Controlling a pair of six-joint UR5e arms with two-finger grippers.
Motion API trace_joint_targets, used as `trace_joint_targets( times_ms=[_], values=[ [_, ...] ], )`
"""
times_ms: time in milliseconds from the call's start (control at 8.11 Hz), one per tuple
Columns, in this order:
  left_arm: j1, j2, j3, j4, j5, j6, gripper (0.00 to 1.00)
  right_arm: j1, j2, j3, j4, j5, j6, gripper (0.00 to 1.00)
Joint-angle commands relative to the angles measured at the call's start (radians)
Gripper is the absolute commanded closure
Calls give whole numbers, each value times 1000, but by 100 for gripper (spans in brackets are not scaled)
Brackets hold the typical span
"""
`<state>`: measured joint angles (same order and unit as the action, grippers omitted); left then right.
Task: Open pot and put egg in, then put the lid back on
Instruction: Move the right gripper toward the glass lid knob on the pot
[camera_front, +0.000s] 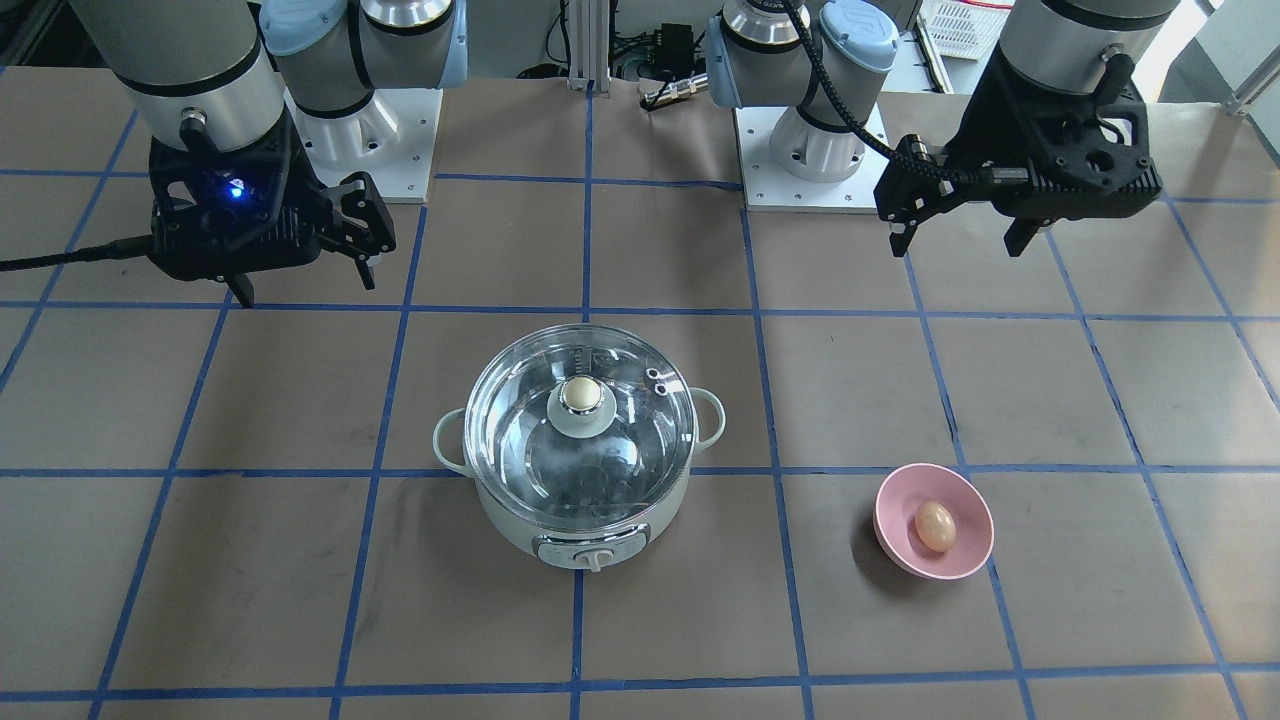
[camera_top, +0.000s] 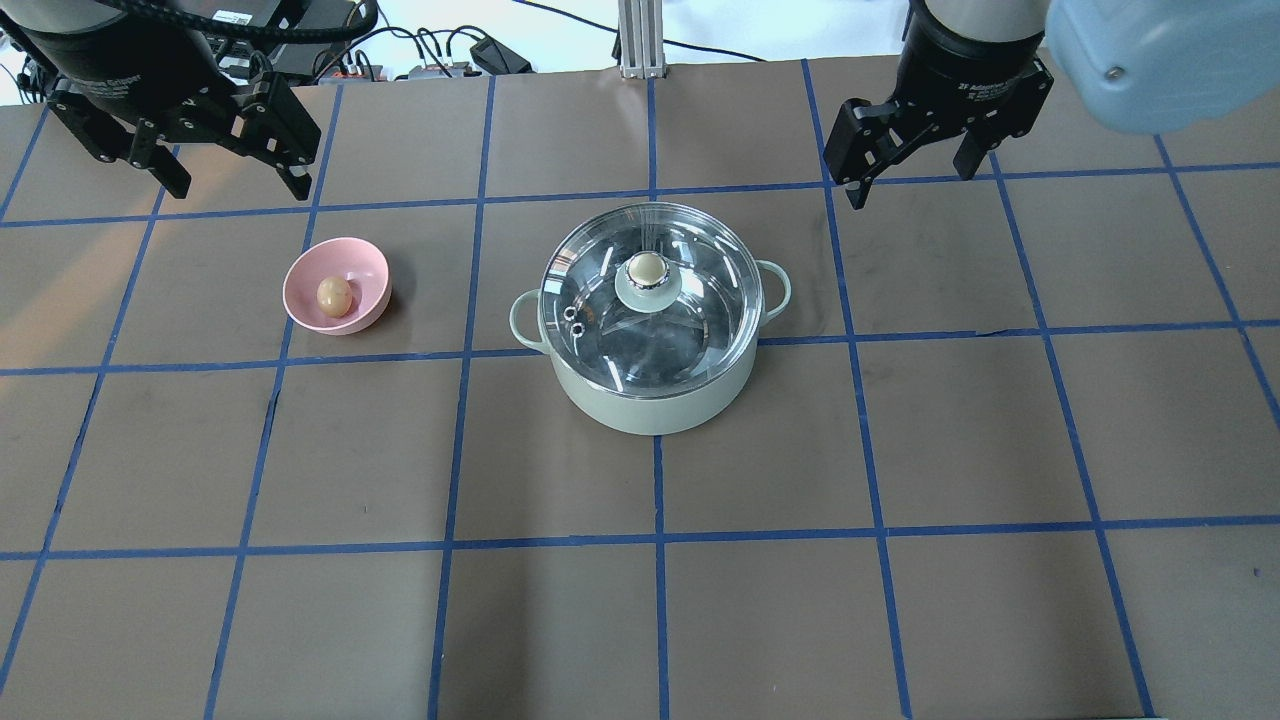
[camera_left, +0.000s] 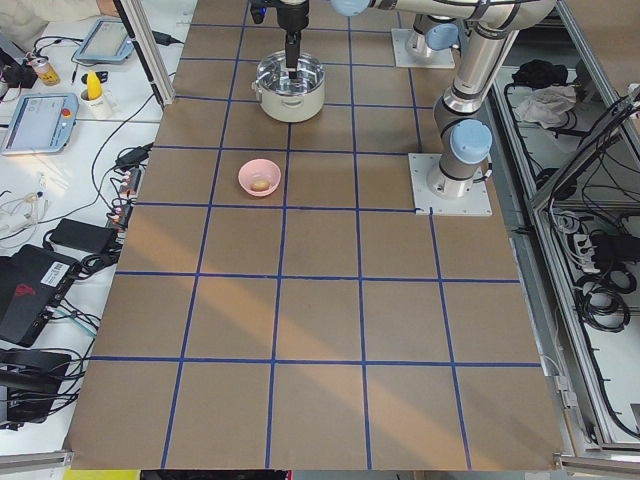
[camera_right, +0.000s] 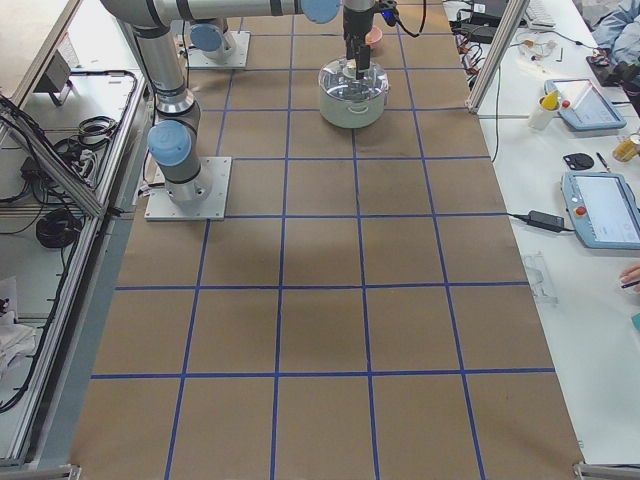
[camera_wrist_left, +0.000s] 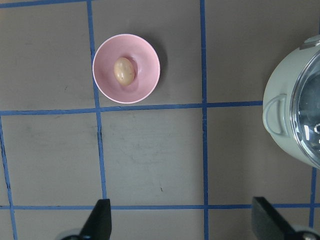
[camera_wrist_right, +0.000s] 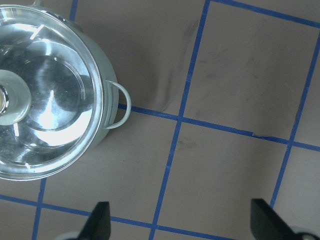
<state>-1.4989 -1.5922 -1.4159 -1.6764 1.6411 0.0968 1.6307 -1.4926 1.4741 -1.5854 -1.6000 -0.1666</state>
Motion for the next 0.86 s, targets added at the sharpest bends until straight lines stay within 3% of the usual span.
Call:
trace_joint_targets(
  times_ms=[0, 370, 740],
  values=[
    [0, 3, 0, 0, 6, 3, 0, 0, 0, 0, 4, 5, 4, 0],
    [19, -9, 0, 9, -4, 11, 0, 32, 23, 14, -36, 14, 137, 0],
    [97, -54, -9, 73, -4, 118, 0, 181, 84, -5, -134, 12, 309, 0]
  ],
)
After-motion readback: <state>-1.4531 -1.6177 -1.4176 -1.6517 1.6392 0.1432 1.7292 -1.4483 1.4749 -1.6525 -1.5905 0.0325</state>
